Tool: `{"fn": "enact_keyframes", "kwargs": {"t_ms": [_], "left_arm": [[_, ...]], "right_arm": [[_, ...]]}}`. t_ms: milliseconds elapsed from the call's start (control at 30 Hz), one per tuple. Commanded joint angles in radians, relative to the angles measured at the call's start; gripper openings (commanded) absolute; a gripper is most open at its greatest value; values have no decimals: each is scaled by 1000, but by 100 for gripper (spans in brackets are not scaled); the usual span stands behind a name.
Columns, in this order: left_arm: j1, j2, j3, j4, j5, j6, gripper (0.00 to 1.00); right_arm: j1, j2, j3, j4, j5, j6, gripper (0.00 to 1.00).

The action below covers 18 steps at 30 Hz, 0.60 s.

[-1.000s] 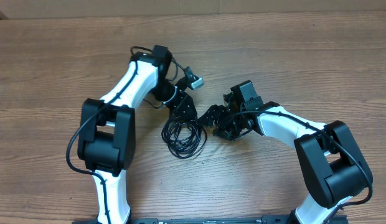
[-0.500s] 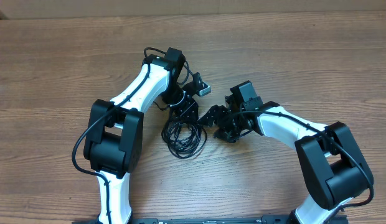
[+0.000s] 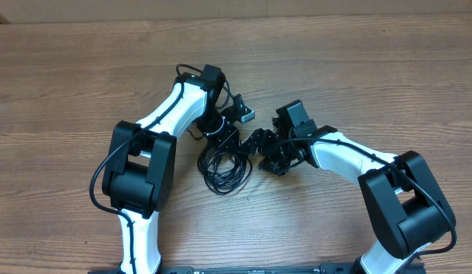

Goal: Untangle cables

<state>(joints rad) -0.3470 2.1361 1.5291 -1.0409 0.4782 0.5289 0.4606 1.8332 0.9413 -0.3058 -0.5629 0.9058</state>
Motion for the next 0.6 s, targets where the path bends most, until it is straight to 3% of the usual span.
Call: {"fn": "enact_keyframes", "kwargs": {"t_ms": [0, 267, 567], "left_arm": [[-5, 2, -24, 2, 20, 6, 4], [4, 1, 20, -23, 50, -23, 4], [68, 1, 162, -135, 199, -33, 4]], "right_arm": [[11, 26, -38, -19, 92, 8, 79], [10, 26, -38, -18, 92, 6, 82], [10, 26, -38, -10, 116, 8, 82]]}}
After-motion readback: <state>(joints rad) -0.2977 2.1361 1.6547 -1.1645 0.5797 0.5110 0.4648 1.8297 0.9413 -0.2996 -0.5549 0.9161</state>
